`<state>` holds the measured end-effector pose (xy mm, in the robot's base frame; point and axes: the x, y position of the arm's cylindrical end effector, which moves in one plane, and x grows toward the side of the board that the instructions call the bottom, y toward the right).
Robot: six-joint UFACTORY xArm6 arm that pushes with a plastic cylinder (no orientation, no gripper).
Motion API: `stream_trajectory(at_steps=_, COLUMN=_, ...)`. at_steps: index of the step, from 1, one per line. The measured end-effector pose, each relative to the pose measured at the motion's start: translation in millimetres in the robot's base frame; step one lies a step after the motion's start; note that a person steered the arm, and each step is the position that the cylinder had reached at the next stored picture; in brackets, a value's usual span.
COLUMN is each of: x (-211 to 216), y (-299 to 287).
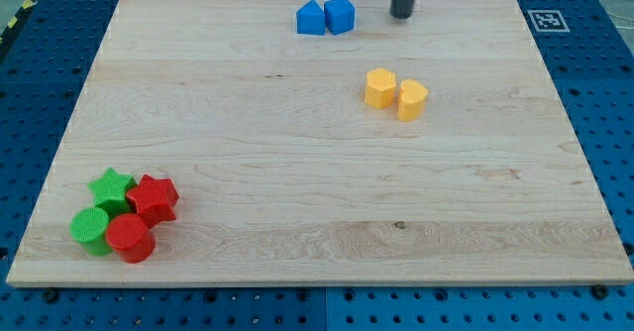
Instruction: Move the yellow hexagon to the left of the yellow heart
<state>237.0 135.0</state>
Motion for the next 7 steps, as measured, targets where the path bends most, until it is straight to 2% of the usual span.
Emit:
stream_trajectory(at_steps=5, x=175.2, y=41.2)
stream_trajectory(at_steps=7, x=227.4, y=60.2)
